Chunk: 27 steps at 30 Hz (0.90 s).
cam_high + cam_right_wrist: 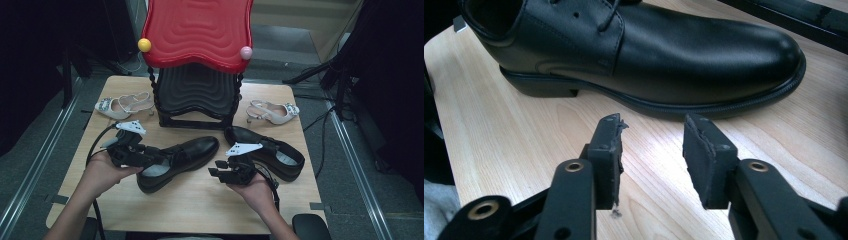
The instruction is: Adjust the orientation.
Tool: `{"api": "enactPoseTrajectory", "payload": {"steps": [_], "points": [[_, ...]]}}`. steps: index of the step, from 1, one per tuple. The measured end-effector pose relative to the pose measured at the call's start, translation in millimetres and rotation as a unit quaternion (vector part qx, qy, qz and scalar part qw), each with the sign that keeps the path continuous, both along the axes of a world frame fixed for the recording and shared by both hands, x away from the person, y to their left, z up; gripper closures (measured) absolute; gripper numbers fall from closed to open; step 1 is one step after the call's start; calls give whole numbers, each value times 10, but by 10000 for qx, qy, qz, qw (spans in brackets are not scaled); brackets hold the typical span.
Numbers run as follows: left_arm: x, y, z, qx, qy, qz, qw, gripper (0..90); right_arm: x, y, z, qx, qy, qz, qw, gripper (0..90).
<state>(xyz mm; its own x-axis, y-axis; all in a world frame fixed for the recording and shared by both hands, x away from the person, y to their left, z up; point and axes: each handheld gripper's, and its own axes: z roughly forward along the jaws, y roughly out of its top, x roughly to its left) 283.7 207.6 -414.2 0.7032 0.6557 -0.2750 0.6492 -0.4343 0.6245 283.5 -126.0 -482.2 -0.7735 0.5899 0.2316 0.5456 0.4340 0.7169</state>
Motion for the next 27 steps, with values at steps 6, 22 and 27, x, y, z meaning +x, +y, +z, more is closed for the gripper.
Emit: {"api": "enactPoseTrajectory", "payload": {"steps": [6,22,27], "points": [[194,137,-16,96,45,36,9999,727,33,102,62,-37,-37,82,10000,639],[519,357,-508,173,246,137,9995,892,237,407,-17,8,241,304,9992,851],[502,391,-667,155,353,197,9991,888,206,444,-110,153,336,263,9990,900]]}}
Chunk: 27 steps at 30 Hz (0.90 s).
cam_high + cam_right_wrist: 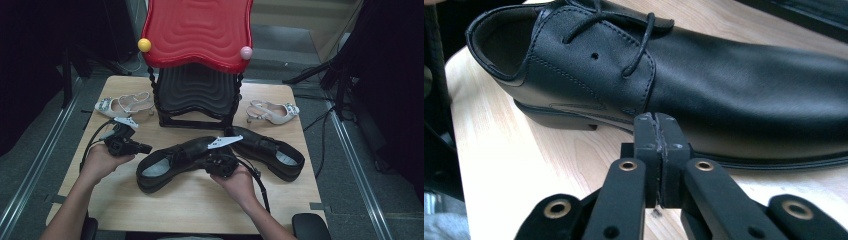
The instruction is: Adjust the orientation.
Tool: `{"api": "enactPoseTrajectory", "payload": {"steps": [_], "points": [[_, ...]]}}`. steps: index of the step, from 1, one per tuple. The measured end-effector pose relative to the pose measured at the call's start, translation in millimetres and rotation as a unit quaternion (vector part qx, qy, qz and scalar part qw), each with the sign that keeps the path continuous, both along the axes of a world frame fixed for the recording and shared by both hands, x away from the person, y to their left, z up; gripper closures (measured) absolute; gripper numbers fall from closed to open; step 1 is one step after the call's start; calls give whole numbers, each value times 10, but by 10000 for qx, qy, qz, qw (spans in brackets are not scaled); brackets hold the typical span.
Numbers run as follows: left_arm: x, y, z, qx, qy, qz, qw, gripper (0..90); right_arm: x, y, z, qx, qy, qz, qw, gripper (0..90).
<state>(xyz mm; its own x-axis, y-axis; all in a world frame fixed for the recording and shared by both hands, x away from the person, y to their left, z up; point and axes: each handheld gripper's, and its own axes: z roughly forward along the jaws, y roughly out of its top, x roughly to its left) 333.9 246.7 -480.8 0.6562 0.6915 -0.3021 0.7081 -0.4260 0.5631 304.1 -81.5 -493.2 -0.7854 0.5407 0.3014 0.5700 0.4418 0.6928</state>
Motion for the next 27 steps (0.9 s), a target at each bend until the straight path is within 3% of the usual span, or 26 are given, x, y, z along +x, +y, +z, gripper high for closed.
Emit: {"api": "enactPoseTrajectory", "payload": {"steps": [6,13,27], "points": [[-17,-54,-127,149,50,-157,9998,878,-61,88,-45,-195,-219,47,9996,900],[-22,-112,-179,54,117,-192,9997,896,-71,161,-84,-152,-199,73,9997,900],[-55,-120,-189,-93,175,-125,9997,900,-62,127,-104,-62,-140,-15,9999,896]]}}
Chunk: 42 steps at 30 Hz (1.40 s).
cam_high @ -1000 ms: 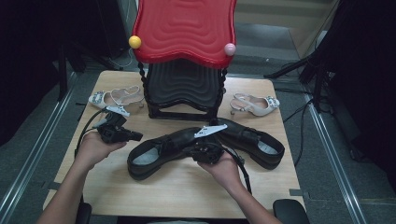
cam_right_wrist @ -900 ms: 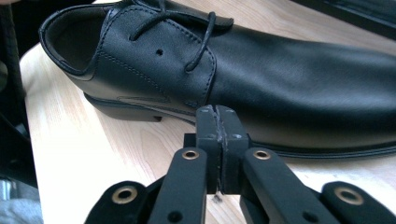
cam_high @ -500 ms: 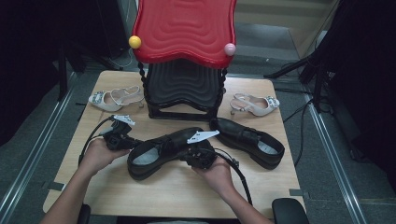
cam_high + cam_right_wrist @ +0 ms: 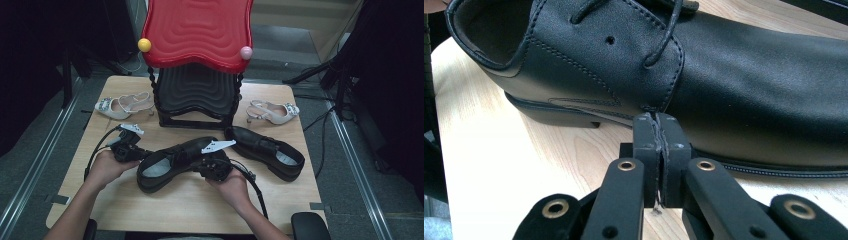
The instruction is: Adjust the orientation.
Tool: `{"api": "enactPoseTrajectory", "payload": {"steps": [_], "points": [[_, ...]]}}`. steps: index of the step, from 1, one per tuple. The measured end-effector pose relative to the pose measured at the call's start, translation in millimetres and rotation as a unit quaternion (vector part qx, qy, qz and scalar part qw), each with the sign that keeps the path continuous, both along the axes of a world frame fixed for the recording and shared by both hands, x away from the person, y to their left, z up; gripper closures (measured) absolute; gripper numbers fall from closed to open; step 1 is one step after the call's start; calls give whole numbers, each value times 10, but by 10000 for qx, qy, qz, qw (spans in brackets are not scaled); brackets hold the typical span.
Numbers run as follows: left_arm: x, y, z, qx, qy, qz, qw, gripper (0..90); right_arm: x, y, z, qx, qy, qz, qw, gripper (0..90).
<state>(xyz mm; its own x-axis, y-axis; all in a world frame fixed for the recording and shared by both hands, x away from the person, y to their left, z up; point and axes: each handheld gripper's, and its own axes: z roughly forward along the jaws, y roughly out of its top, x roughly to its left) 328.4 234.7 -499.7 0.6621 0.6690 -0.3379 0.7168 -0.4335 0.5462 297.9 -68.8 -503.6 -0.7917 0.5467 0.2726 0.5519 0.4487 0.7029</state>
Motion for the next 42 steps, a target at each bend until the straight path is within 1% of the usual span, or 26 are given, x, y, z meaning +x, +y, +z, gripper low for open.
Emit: {"api": "enactPoseTrajectory", "payload": {"steps": [4,5,7,8,9,10,14,16,19,23,26,27,28,30,33,34,35,39,42], "points": [[-19,-42,-4,-23,30,-47,10000,900,13,-16,7,-20,29,-76,10000,896],[-24,-63,-4,-12,25,-104,9999,900,17,-23,9,-31,27,-87,10000,896],[-34,-95,-3,-34,37,-140,9999,900,29,-44,15,-53,17,-121,9999,896],[-33,-108,-5,-85,67,-161,9998,900,32,-52,17,-53,15,-125,9999,896],[-32,-119,-8,-209,106,-155,9996,900,35,-67,22,-51,22,-157,9999,896],[-31,-127,-8,-247,128,-169,9995,900,39,-82,27,4,27,-138,9999,896],[-49,-190,1,-224,109,-233,9994,900,45,-111,41,-17,-10,-165,9999,898],[-57,-207,7,-196,97,-220,9995,900,50,-122,40,-6,8,-174,9998,899],[-60,-211,4,-223,117,-177,9995,900,51,-124,42,-12,22,-173,9998,899],[-75,-227,12,-197,77,-134,9997,900,56,-126,44,-10,53,-180,9998,899],[-73,-235,10,-227,71,-119,9996,900,63,-130,49,-24,102,-173,9998,898],[-73,-242,1,-231,97,-117,9996,900,65,-130,52,-31,114,-171,9998,898],[-79,-253,-12,-304,145,-161,9993,900,68,-134,58,-48,123,-177,9998,898],[-98,-279,-24,-355,157,-202,9990,900,81,-145,71,-116,104,-232,9996,899],[-114,-346,-25,-282,124,-203,9993,900,127,-183,88,-180,114,-323,9993,900],[-113,-364,-30,-266,126,-215,9993,900,127,-183,88,-180,114,-323,9993,900],[-111,-386,-39,-307,187,-241,9991,900,132,-188,88,-177,121,-335,9992,900],[-120,-436,-56,-411,254,-314,9983,900,160,-237,96,-189,161,-443,9987,900],[-136,-487,-50,-370,195,-286,9987,900,186,-279,101,-177,250,-490,9983,900]]}}
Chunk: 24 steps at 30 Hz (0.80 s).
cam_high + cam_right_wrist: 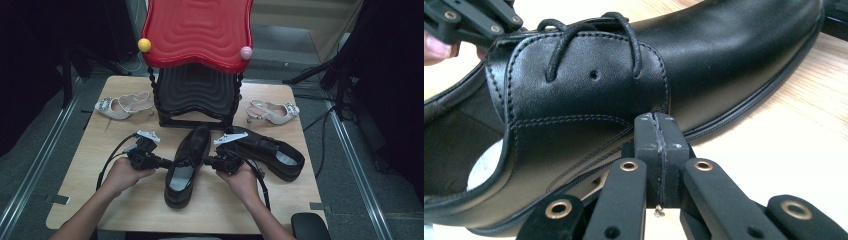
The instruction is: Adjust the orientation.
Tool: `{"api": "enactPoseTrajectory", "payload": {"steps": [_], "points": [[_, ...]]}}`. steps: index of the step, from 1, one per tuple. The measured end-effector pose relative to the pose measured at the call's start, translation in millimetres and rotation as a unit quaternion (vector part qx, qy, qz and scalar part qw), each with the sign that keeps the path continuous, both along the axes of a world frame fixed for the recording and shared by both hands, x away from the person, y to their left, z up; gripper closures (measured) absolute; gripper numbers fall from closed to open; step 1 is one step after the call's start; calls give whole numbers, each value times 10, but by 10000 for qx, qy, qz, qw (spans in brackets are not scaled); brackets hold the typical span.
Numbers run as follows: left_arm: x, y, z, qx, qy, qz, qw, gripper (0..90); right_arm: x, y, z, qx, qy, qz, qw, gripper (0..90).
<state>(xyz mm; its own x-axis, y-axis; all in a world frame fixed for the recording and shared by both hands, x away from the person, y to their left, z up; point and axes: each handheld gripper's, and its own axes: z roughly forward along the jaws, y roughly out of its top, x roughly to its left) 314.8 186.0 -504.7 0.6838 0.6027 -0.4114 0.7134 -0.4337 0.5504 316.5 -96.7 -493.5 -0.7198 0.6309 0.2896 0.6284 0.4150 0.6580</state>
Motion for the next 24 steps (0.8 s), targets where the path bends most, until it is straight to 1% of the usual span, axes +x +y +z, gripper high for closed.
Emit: {"api": "enactPoseTrajectory", "payload": {"steps": [4,5,6,10,13,14,16,17,19,20,21,22,24], "points": [[-2,-57,-8,-36,13,102,9999,900,13,-37,17,-63,40,-32,10000,900],[-3,-71,-10,-74,56,99,9999,900,20,-49,21,-71,45,-25,10000,900],[-12,-90,-8,-65,59,127,9999,900,25,-60,26,-90,64,-34,9999,900],[-35,-153,-12,-87,86,61,9999,900,56,-97,45,-172,86,-67,9998,900],[-40,-182,-14,-69,49,49,10000,896,86,-105,55,-225,68,-70,9997,900],[-34,-179,-16,-58,33,62,10000,874,92,-107,60,-251,70,-84,9996,900],[-24,-155,-5,95,-186,179,9996,787,108,-118,64,-238,106,-86,9996,900],[-11,-122,7,-16,-200,222,9996,768,113,-128,68,-201,109,-78,9997,899],[8,-66,49,-224,-158,327,9991,738,107,-141,94,-144,150,-108,9997,894],[10,-38,86,-256,-237,339,9988,714,93,-146,121,-140,157,-132,9997,882],[12,-27,115,-199,-318,307,9988,693,77,-154,159,-89,174,-125,9997,860],[11,-26,137,-154,-369,297,9988,667,56,-156,196,-85,207,-149,9996,853],[14,-19,211,-170,-431,219,9987,643,15,-152,265,-109,219,-147,9996,833]]}}
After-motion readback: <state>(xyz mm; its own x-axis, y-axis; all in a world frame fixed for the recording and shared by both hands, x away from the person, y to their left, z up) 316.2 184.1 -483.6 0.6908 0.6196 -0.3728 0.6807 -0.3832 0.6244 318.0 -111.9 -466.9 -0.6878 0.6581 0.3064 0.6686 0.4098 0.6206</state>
